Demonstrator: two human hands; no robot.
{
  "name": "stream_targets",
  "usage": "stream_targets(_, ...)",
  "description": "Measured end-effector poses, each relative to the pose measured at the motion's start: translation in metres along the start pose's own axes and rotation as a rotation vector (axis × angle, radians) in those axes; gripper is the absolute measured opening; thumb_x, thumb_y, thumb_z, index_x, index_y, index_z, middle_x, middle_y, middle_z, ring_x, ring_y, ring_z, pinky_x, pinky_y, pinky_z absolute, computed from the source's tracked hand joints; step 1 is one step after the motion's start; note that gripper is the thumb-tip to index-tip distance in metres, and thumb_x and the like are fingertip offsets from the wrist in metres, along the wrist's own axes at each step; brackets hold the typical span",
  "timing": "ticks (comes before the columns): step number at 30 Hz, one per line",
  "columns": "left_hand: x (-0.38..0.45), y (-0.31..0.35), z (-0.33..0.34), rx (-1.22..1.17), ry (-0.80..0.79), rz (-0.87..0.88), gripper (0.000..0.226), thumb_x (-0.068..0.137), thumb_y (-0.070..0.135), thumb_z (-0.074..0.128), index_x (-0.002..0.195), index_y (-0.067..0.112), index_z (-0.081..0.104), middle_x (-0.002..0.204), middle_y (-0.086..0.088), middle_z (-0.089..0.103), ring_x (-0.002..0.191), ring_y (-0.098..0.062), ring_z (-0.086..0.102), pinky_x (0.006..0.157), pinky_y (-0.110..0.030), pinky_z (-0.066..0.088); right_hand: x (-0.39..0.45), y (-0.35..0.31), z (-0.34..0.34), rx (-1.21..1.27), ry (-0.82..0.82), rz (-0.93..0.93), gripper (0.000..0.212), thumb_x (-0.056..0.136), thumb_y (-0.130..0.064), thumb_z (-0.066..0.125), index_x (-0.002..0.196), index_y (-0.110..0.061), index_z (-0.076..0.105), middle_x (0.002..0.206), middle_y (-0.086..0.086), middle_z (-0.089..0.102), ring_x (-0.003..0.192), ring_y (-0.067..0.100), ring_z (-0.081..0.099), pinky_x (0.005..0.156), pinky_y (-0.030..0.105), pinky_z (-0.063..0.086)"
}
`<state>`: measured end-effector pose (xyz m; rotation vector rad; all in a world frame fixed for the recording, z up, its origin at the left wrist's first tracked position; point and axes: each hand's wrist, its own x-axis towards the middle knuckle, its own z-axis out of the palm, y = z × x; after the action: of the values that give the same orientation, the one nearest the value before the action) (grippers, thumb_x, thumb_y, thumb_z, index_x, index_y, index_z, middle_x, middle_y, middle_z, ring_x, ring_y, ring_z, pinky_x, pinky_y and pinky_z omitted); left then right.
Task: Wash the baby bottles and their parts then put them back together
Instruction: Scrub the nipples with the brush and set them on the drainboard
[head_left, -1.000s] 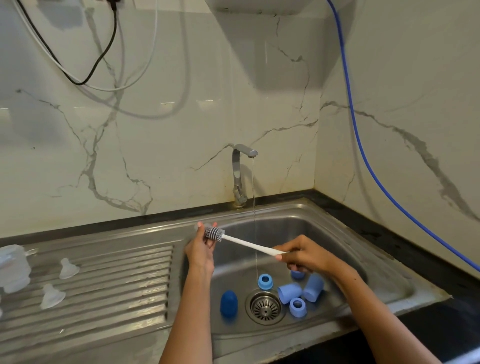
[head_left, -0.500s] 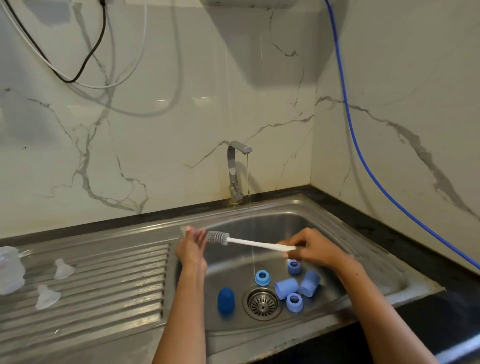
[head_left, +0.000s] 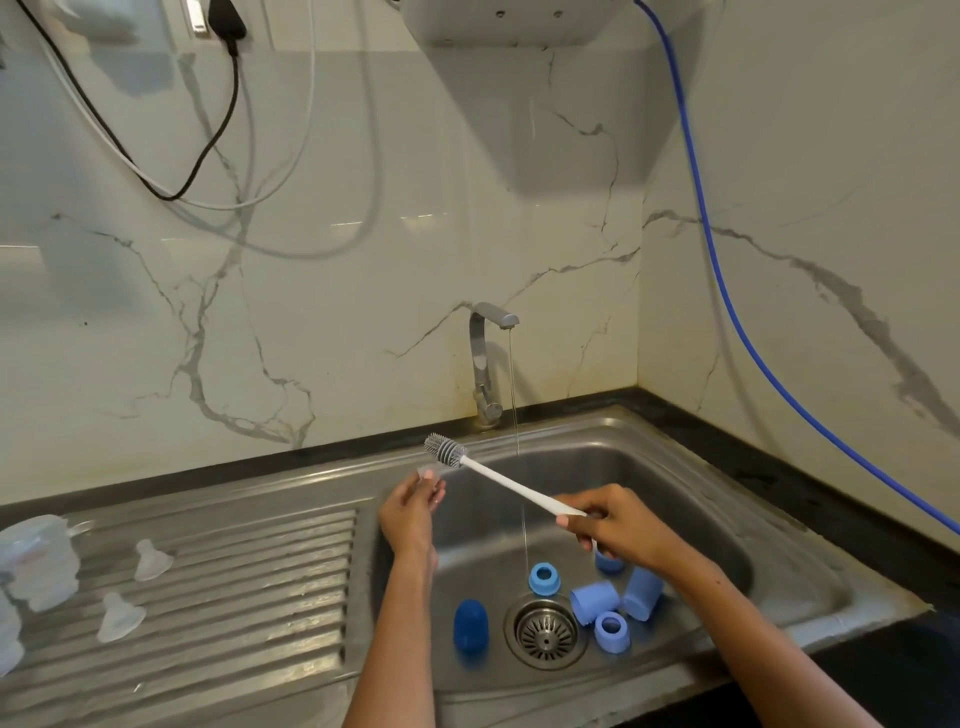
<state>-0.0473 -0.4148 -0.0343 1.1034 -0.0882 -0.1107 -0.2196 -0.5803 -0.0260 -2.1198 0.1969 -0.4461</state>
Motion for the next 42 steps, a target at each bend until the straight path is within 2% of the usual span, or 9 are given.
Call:
stream_targets(4,0.002,0.002,-0.003,-0.109,0.100,0.001,0.031,0.082,-0.004,0.067,0.112,-0.010,0.062,0.088,-0.012,0.068,0.077,-0.018,0.066,0.071,-0.022,0.059,-0.001,-0.005,0.003,0.043,-0.002,0.009,0.027,0.092,-0.018,0.063,0.119,-0.018,0.065,0.052,-0.004,0.056,0.043,0.001,0.047,0.045,0.016,0.038)
stream_targets(7,0.004,0.003,-0.004,-0.152,0.132,-0.009,0.030,0.083,-0.006,0.065,0.112,-0.012,0.061,0.093,-0.019,0.067,0.073,-0.020,0.066,0.062,-0.019,0.058,-0.001,-0.007,0.010,0.041,-0.055,0.044,0.026,0.092,-0.016,0.062,0.118,-0.020,0.066,0.048,-0.006,0.053,0.041,0.001,0.045,0.043,0.014,0.036)
stream_targets(10,0.002,0.004,-0.002,-0.137,0.115,-0.010,0.030,0.084,-0.009,0.062,0.113,-0.015,0.059,0.082,-0.015,0.066,0.070,-0.020,0.064,0.059,-0.017,0.057,-0.003,-0.012,0.021,-0.065,-0.027,0.018,0.032,0.093,-0.020,0.061,0.124,-0.026,0.063,0.055,-0.008,0.055,0.052,0.003,0.047,0.052,0.018,0.041)
stream_targets(15,0.001,0.003,0.000,-0.161,0.088,0.001,0.031,0.083,-0.006,0.065,0.111,-0.015,0.060,0.092,-0.021,0.068,0.064,-0.013,0.069,0.063,-0.019,0.058,0.001,-0.022,0.038,-0.224,-0.026,-0.025,0.042,0.098,-0.027,0.054,0.138,-0.036,0.047,0.070,-0.003,0.053,0.062,0.013,0.045,0.060,0.026,0.039)
stream_targets(19,0.002,0.000,-0.002,-0.206,0.205,-0.029,0.030,0.081,-0.006,0.067,0.109,-0.014,0.061,0.097,-0.024,0.067,0.070,-0.018,0.066,0.058,-0.018,0.058,-0.003,-0.022,0.023,-0.025,-0.089,0.082,0.038,0.096,-0.021,0.055,0.132,-0.035,0.055,0.065,-0.006,0.051,0.057,0.009,0.042,0.050,0.020,0.034)
stream_targets(27,-0.013,-0.003,0.019,-0.011,0.046,0.038,0.016,0.080,-0.008,0.067,0.095,-0.005,0.068,0.075,-0.006,0.070,0.072,-0.019,0.067,0.058,-0.015,0.055,0.004,-0.031,0.036,-0.168,-0.006,0.054,0.041,0.099,-0.026,0.051,0.139,-0.030,0.048,0.068,-0.010,0.051,0.061,0.004,0.045,0.059,0.017,0.039)
stream_targets(33,-0.001,-0.002,0.011,-0.135,0.218,-0.019,0.019,0.079,-0.007,0.068,0.098,-0.006,0.066,0.084,-0.015,0.069,0.070,-0.019,0.066,0.054,-0.015,0.055,-0.010,-0.038,0.029,-0.034,-0.055,0.101,0.039,0.099,-0.021,0.051,0.137,-0.025,0.051,0.065,-0.009,0.051,0.053,0.001,0.046,0.047,0.009,0.037)
stream_targets(38,0.005,0.002,-0.001,-0.289,0.390,-0.146,0.013,0.076,-0.001,0.073,0.086,0.001,0.065,0.074,-0.004,0.065,0.066,-0.013,0.063,0.059,-0.022,0.052,-0.017,-0.037,0.022,0.025,-0.112,0.149,0.034,0.099,-0.020,0.051,0.132,-0.027,0.054,0.055,-0.012,0.048,0.041,-0.001,0.042,0.041,0.013,0.031)
stream_targets(42,0.005,0.001,0.004,-0.246,0.252,-0.155,0.007,0.078,-0.008,0.069,0.083,-0.003,0.066,0.079,-0.012,0.068,0.071,-0.021,0.066,0.060,-0.025,0.059,-0.012,-0.036,0.026,-0.036,-0.107,0.126,0.036,0.099,-0.021,0.051,0.133,-0.029,0.053,0.061,-0.009,0.048,0.047,0.000,0.044,0.044,0.016,0.034)
